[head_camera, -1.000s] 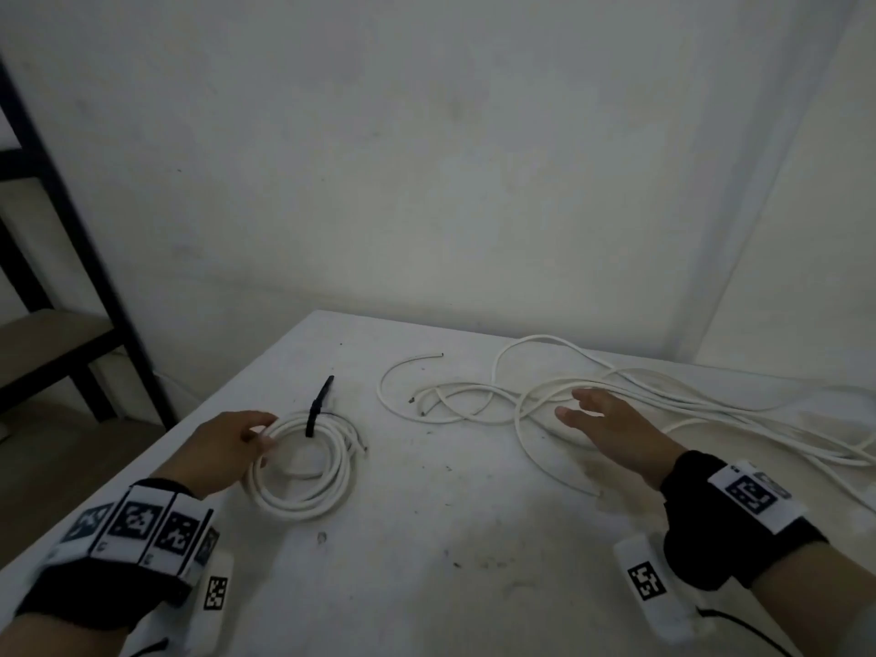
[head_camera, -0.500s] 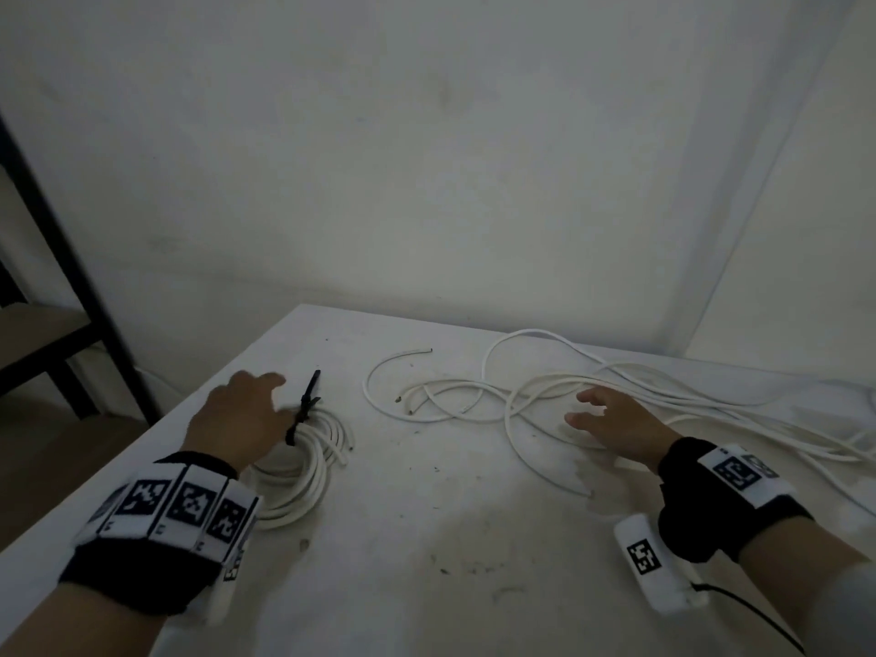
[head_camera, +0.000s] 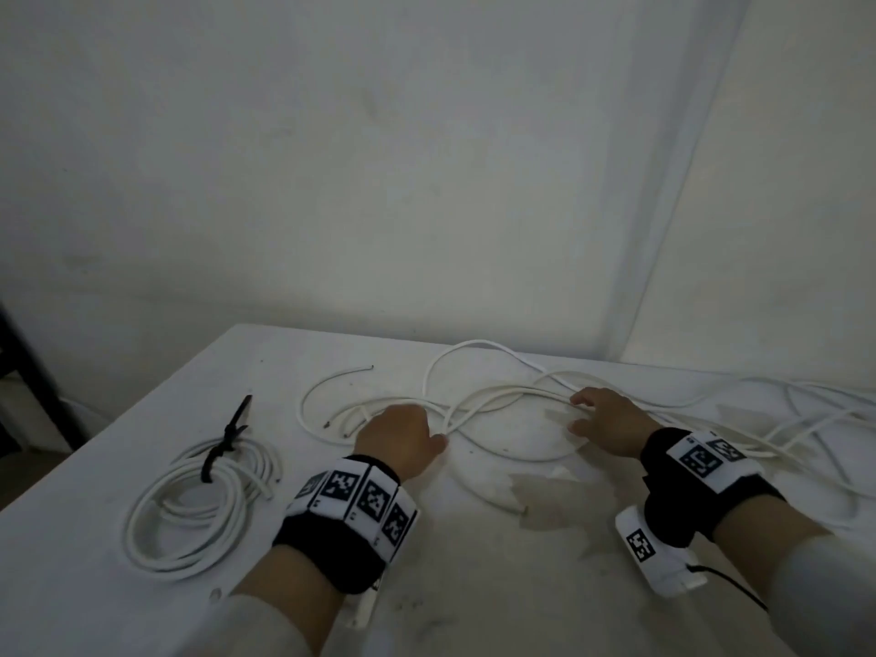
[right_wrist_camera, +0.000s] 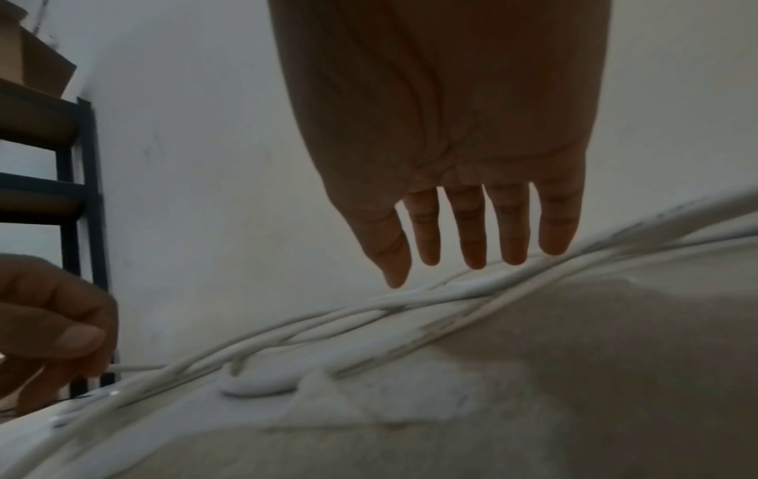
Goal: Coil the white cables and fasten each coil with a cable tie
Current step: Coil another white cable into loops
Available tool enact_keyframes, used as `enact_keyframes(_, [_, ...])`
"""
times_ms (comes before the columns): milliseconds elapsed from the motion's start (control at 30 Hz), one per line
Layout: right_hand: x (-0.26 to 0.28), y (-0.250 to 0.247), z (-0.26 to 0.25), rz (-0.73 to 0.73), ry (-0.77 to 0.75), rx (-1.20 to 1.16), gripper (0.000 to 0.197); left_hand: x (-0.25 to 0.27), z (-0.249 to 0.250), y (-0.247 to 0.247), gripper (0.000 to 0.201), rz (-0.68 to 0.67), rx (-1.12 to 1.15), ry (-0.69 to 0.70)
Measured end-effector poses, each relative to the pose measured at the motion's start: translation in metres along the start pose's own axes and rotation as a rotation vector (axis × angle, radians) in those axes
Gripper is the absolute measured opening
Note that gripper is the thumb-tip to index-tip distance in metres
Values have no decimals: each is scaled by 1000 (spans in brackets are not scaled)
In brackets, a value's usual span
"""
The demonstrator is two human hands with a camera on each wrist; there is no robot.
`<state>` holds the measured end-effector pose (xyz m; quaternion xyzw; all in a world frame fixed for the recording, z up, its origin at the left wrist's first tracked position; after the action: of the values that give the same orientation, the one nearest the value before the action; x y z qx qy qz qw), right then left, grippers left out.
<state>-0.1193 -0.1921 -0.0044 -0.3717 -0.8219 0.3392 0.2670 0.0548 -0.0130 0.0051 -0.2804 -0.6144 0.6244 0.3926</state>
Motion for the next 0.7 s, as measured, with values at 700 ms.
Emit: enact_keyframes(700, [-31, -27, 14, 3, -76, 160, 13, 10, 20, -94, 13, 707, 918, 107])
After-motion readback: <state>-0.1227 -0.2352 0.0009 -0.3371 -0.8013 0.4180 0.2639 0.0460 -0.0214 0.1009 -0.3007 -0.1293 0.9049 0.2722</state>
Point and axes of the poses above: each hand's wrist, its own x-axis away from the middle knuckle, its own y-axis out of the palm, z = x × y, the point moved 8 cm from there along -x, towards the middle knuckle, and after that the axes turned 14 degrees about -x, right-handed, at the moved point
